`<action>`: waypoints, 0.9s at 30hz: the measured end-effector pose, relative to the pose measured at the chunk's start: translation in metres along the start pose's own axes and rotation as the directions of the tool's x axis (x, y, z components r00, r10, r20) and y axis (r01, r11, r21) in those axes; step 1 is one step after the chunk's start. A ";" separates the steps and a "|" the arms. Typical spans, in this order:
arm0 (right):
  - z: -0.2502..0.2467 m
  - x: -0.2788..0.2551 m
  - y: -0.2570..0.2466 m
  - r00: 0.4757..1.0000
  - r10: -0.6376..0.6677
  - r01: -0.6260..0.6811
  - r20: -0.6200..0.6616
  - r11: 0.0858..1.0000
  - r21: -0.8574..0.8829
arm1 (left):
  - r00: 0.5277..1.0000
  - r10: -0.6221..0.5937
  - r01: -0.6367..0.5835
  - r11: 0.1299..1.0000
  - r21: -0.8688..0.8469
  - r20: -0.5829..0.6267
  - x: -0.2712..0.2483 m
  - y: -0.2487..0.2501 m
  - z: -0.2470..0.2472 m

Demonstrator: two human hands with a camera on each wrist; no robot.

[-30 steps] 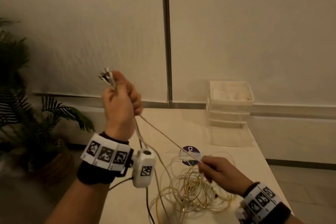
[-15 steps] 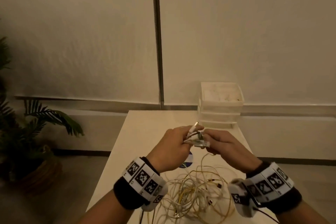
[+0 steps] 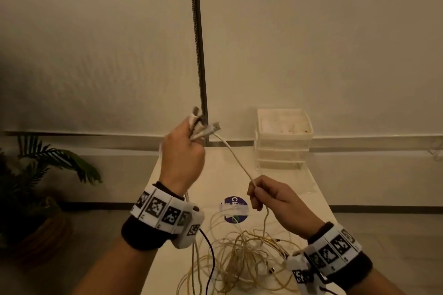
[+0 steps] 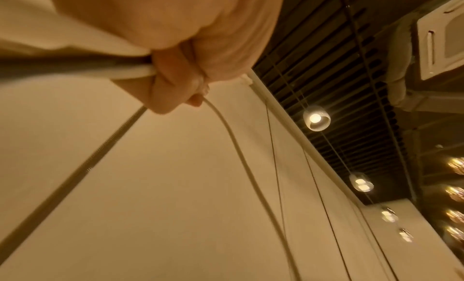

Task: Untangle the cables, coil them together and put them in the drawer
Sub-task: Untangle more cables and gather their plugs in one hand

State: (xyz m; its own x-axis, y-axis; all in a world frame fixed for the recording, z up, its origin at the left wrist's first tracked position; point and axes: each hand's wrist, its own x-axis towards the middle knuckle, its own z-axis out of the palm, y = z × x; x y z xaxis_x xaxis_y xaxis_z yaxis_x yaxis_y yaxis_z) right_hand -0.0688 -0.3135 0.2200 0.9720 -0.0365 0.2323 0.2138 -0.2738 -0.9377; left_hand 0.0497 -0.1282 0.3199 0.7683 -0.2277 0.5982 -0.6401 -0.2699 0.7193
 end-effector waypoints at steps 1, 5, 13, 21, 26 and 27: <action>0.000 0.001 0.008 1.000 0.016 -0.016 0.004 0.999 -0.033 | 0.997 -0.036 0.036 0.999 -0.008 -0.063 0.005 -0.001 -0.005; 0.000 0.008 0.029 0.993 0.048 -0.056 -0.105 0.995 -0.079 | 0.986 -0.026 0.027 1.000 0.006 -0.166 0.012 0.002 -0.015; -0.009 0.025 0.012 0.993 -0.038 0.010 -0.109 0.970 -0.243 | 0.918 0.041 -0.095 0.988 0.119 0.394 -0.028 0.006 0.017; -0.007 0.022 -0.002 0.952 -0.170 0.111 -0.253 0.967 -0.232 | 0.824 -0.101 -0.159 0.903 0.399 0.557 -0.039 0.000 0.038; 0.009 0.013 0.035 0.995 -0.009 -0.013 -0.103 0.977 -0.211 | 0.923 -0.114 -0.031 0.930 0.366 0.368 -0.024 0.009 0.038; 0.009 0.010 0.050 0.997 0.018 -0.037 -0.072 0.962 -0.271 | 0.932 -0.108 -0.028 0.930 0.367 0.346 -0.022 0.010 0.038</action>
State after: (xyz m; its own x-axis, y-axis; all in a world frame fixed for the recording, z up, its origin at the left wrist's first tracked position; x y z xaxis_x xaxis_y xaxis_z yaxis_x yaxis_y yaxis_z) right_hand -0.0477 -0.3193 0.1733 0.9659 -0.1108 0.2339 0.1435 -0.5226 -0.8404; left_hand 0.0263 -0.1613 0.3001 0.7845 -0.5069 0.3573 -0.6177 -0.5879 0.5223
